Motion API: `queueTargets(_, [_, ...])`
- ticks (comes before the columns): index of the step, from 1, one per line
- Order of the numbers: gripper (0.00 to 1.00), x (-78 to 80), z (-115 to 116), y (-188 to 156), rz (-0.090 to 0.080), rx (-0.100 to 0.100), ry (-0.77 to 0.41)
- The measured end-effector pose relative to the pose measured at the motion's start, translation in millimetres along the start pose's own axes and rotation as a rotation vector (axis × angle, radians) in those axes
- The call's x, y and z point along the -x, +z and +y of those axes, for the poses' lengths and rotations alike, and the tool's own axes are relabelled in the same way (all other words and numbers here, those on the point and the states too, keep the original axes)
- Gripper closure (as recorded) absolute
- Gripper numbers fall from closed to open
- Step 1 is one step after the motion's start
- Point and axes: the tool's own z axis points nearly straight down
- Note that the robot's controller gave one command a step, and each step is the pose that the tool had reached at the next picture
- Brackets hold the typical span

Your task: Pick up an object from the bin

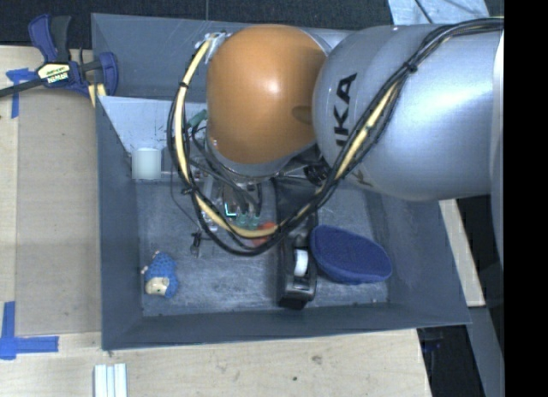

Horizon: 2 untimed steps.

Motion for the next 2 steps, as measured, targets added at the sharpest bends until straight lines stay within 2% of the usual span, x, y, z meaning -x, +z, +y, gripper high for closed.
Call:
queueTargets(1, [0.0,-22.8,10,113,0.002,-0.002,-0.111])
queueTargets(2, [0.0,2.7,14,176,0.0,0.0,0.15])
